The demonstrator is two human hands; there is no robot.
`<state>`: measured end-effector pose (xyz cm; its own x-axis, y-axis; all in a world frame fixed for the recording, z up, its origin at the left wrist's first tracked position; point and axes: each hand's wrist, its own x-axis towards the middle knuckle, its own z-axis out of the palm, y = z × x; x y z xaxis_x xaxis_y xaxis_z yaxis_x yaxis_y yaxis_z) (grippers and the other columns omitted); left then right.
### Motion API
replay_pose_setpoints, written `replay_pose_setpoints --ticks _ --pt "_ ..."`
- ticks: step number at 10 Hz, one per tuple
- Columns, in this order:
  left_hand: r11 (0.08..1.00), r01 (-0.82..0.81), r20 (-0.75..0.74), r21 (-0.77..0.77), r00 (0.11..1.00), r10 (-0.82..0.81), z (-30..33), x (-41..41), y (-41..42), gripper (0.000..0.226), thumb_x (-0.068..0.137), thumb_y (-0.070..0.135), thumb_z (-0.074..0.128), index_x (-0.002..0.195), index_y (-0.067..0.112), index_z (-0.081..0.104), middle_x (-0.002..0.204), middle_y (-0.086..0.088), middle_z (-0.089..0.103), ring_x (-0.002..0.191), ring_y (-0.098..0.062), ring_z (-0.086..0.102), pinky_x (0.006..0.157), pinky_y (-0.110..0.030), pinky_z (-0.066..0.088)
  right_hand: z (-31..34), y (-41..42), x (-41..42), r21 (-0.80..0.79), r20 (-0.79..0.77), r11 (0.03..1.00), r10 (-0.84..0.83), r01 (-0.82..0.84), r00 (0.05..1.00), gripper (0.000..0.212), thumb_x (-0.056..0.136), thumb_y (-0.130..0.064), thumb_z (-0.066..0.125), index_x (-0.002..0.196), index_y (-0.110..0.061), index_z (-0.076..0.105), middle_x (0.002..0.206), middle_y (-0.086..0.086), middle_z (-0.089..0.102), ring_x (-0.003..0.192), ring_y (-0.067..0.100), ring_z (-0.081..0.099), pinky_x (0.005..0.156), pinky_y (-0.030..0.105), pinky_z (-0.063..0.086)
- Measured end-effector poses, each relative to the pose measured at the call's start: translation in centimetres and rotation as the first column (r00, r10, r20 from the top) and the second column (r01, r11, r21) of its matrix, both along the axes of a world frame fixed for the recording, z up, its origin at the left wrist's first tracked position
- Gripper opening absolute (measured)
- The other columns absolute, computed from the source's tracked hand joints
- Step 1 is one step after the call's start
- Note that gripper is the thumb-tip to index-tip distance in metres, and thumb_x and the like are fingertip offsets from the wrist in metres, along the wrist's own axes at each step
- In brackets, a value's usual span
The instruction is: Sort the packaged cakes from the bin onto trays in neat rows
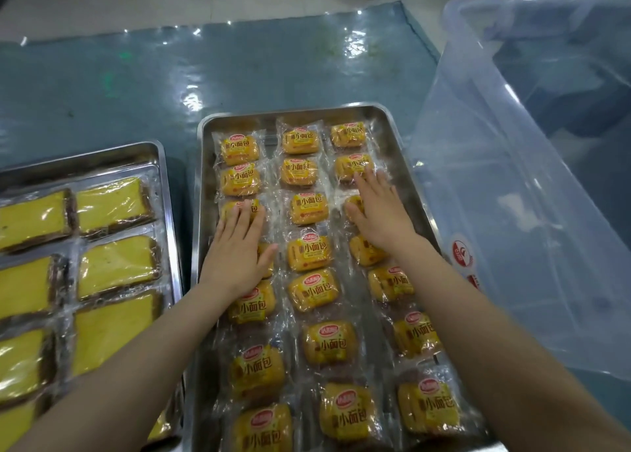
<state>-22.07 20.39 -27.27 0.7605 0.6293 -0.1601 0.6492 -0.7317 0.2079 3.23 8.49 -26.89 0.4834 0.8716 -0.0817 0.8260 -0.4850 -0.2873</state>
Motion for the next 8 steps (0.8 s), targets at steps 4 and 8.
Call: replay_pose_setpoints --ticks 4,8 --pt "0.994 -0.079 0.048 0.074 0.996 0.076 0.0 -1.1 -0.9 0.074 0.088 0.062 0.005 0.146 0.022 -0.016 0.153 -0.002 -0.023 0.141 -0.015 -0.022 0.114 -0.033 -0.011 -0.2 1.9 0.3 -0.030 -0.005 0.999 -0.024 0.023 1.000 0.065 0.097 -0.051 0.031 0.152 -0.026 0.007 0.160 0.002 -0.006 0.146 0.023 -0.009 0.114 0.051 0.005" --pt "0.998 -0.035 0.052 -0.047 0.998 0.037 1.3 -6.2 -11.0 0.071 0.093 0.058 0.014 0.147 0.021 -0.014 0.153 -0.002 -0.022 0.140 -0.014 -0.024 0.114 -0.032 -0.012 1.6 -11.2 -6.2 -0.041 -0.072 0.999 0.010 -0.013 0.997 0.064 0.097 -0.049 0.034 0.152 -0.029 0.006 0.159 -0.002 -0.011 0.145 0.022 -0.010 0.116 0.048 0.002"
